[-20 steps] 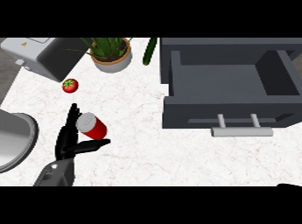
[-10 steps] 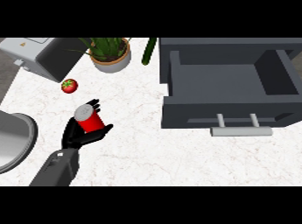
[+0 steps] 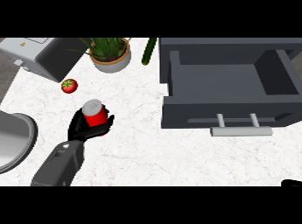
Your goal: Pick up the can, place it into the drawer and close the drawer
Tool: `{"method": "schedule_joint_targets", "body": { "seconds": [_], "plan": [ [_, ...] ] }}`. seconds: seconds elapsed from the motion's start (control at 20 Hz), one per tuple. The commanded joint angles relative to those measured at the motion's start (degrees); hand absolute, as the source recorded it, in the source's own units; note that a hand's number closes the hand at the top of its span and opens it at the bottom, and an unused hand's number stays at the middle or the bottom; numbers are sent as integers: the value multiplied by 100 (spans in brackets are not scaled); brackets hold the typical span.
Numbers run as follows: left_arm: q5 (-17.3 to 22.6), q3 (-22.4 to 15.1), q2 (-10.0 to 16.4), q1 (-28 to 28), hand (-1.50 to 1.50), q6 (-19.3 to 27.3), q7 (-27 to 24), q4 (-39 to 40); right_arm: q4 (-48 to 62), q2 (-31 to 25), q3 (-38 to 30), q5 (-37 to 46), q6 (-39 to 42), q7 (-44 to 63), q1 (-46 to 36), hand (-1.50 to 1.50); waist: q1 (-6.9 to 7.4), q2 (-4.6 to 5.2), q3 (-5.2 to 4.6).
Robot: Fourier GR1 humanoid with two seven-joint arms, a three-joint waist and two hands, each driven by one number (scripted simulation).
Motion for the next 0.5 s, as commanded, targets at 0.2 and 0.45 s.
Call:
{"method": "schedule_joint_targets", "body": {
  "seconds": [0.2,0.45],
  "plan": [
    [153,246,-143,-523,150,374,-232,503,-199,-86,-92,-131,-92,393,-164,-150,-33,12,-2],
    [293,209,-398,-774,150,554,128,-13,-225,-89,-194,-17,-62,236,-32,-150,9,-10,3]
  ]
}}
